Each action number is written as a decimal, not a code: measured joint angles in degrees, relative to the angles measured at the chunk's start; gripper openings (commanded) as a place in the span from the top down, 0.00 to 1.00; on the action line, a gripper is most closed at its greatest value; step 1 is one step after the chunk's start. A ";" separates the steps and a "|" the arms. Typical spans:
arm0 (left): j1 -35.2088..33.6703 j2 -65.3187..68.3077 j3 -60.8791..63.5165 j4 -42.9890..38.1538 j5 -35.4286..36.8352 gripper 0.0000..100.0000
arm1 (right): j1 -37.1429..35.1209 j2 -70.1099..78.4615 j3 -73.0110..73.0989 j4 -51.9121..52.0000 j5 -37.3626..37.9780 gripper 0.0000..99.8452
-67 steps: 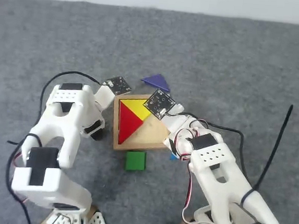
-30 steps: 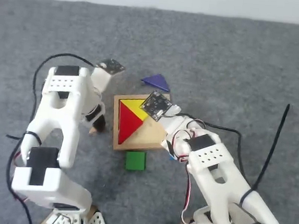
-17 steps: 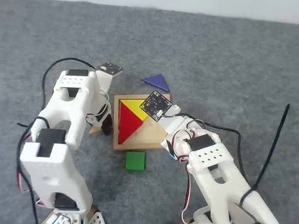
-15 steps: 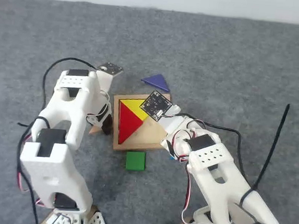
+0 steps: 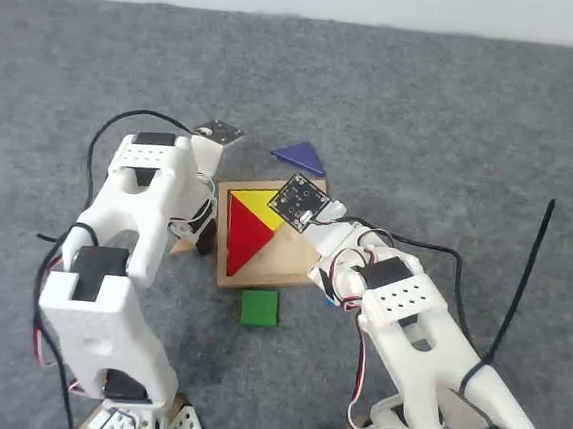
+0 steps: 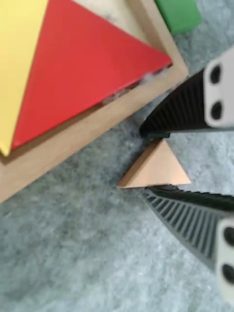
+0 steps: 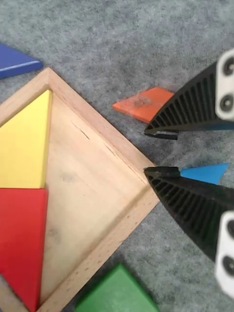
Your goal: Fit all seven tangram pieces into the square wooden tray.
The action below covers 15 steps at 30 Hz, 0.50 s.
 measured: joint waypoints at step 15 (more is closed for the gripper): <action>1.58 -16.35 0.09 11.78 -3.60 0.94 | 0.62 0.00 0.00 0.00 0.00 0.90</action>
